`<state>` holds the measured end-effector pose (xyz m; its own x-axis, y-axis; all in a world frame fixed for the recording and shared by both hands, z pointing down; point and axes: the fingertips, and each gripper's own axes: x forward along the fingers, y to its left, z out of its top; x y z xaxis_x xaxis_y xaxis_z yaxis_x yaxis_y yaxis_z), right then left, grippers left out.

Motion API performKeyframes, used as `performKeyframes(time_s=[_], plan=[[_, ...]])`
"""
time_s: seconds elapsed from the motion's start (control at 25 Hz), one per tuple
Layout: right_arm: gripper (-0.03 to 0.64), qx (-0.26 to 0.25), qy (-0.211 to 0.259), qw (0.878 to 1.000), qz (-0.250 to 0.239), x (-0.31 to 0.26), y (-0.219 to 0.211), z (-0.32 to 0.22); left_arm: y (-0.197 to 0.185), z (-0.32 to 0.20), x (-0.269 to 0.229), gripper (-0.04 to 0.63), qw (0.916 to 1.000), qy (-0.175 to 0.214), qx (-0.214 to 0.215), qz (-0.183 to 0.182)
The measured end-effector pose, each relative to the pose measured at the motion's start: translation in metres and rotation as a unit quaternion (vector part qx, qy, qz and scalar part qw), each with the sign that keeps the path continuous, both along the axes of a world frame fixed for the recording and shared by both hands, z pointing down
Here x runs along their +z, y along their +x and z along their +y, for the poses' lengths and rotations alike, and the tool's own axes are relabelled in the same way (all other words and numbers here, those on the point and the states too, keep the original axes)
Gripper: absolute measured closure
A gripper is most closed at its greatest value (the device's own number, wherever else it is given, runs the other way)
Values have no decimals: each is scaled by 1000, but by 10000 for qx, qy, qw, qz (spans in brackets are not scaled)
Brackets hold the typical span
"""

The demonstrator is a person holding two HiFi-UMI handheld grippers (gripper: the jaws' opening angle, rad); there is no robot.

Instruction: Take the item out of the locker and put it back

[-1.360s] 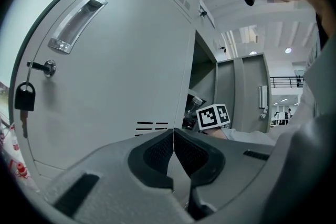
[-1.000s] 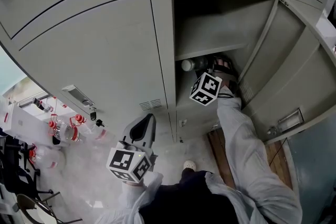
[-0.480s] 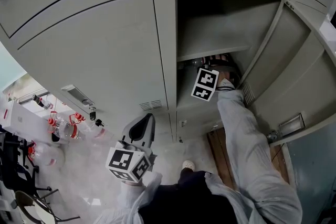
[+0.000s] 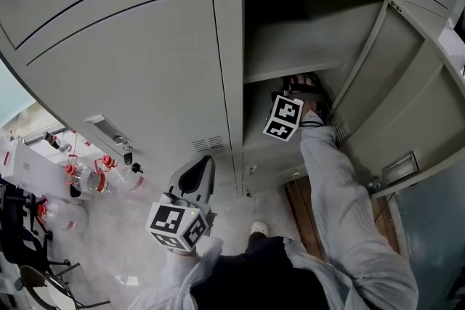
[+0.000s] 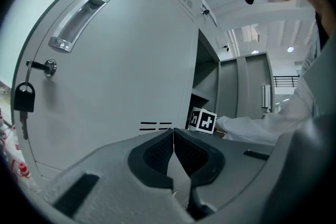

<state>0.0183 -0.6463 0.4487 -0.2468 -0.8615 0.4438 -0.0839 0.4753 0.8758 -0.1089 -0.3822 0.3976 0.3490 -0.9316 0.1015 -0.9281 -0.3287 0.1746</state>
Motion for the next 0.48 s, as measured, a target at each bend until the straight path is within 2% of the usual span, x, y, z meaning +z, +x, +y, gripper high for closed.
performKeyframes(time_s=[0.48], plan=[[299,208,-308,9930,-1121,-12,13,59,4,27,-7,586,9997,71,236,-35]])
